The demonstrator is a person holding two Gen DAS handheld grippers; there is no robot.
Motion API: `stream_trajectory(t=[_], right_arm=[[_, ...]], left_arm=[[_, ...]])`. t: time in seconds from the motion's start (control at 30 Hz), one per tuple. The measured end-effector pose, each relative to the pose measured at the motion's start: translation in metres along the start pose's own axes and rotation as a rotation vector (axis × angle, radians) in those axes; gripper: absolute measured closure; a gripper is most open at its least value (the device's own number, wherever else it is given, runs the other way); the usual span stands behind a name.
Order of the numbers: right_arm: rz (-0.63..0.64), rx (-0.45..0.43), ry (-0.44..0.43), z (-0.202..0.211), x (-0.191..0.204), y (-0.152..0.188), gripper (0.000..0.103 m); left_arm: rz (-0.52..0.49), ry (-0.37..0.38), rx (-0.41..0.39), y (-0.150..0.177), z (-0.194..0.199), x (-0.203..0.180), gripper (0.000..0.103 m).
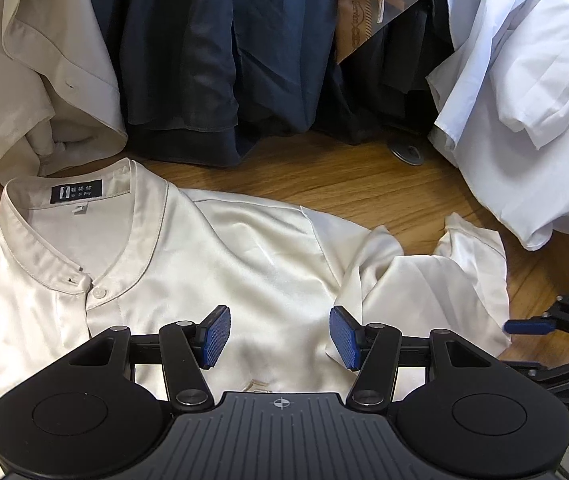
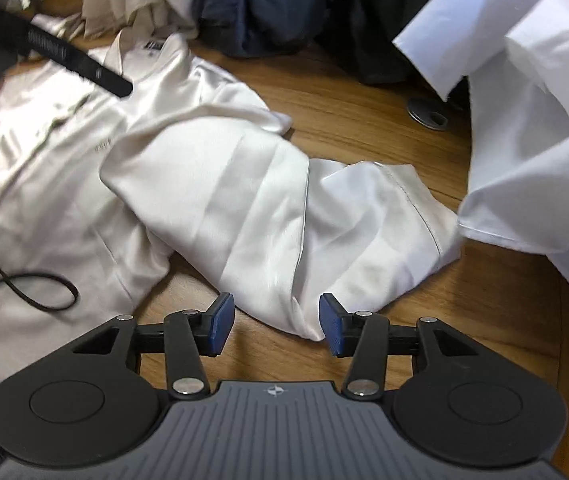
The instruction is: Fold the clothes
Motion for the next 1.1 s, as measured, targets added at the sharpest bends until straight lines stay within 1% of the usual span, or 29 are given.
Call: stream_trajectory(t=[0.03, 0.1, 0.17, 0.2, 0.27, 0.37, 0.47, 0.6, 0.67, 0.73, 0.77, 0.8, 0.83, 1.0, 1.03, 1.07, 1.1], right_arm=[[0.013, 0.006, 0.005, -0.003, 0.000, 0.000, 0.058], [0.008, 0.014, 0.004, -0.005, -0.003, 0.002, 0.088], [-0.004, 0.016, 0.007, -0.004, -0.005, 0.003, 0.098], [-0.020, 0.013, 0.012, -0.001, -0.006, 0.004, 0.100], [-0.052, 0.010, 0.022, 0.007, -0.007, 0.007, 0.100], [-0.174, 0.027, 0.000, 0.025, -0.007, 0.015, 0.101], [-0.319, 0.048, -0.039, 0.051, 0.001, 0.029, 0.101], [-0.535, 0.060, -0.124, 0.089, 0.017, 0.049, 0.101], [-0.644, 0.041, -0.186, 0.110, 0.026, 0.056, 0.101], [-0.761, -0.005, -0.251, 0.129, 0.031, 0.065, 0.100], [-0.803, -0.023, -0.247, 0.137, 0.032, 0.069, 0.100], [-0.844, -0.041, -0.239, 0.144, 0.031, 0.074, 0.100], [-0.860, -0.042, -0.198, 0.147, 0.029, 0.080, 0.100], [-0.759, 0.110, 0.140, 0.132, 0.022, 0.103, 0.094], [-0.741, 0.124, 0.181, 0.128, 0.022, 0.105, 0.092], [-0.732, 0.120, 0.211, 0.126, 0.023, 0.104, 0.085], [-0.732, 0.097, 0.205, 0.125, 0.026, 0.102, 0.083]], left_arm=[[-0.001, -0.002, 0.000, 0.000, 0.001, -0.001, 0.045], [-0.005, -0.005, -0.002, -0.001, 0.002, -0.001, 0.045], [-0.010, -0.005, -0.004, -0.001, 0.003, -0.002, 0.045], [-0.014, -0.004, -0.005, -0.001, 0.003, -0.002, 0.045], [-0.023, 0.001, -0.005, -0.002, 0.002, -0.001, 0.045], [-0.045, 0.016, -0.002, -0.003, -0.002, 0.000, 0.045], [-0.063, 0.044, 0.008, -0.004, -0.009, 0.001, 0.045], [-0.102, 0.085, 0.024, -0.006, -0.022, 0.002, 0.046], [-0.124, 0.104, 0.028, -0.008, -0.030, 0.000, 0.046], [-0.135, 0.115, 0.032, -0.012, -0.039, -0.001, 0.047], [-0.135, 0.117, 0.034, -0.014, -0.043, -0.002, 0.047], [-0.131, 0.119, 0.035, -0.016, -0.046, -0.003, 0.047], [-0.124, 0.119, 0.037, -0.017, -0.049, -0.004, 0.047], [-0.108, 0.115, 0.049, -0.021, -0.059, -0.007, 0.047], [-0.114, 0.112, 0.054, -0.021, -0.060, -0.007, 0.047], [-0.120, 0.108, 0.058, -0.020, -0.061, -0.007, 0.047], [-0.126, 0.105, 0.064, -0.020, -0.063, -0.008, 0.047]])
Point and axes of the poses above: each gripper's, at about its wrist camera, not at the fingertips, and z roughly against the way its jaws point, x to its left, y to its underside, the point moved 4 cm from there along -z, roughly the way its jaws point, and after that the axes turned 1 degree about x, right-handed, at the moved point
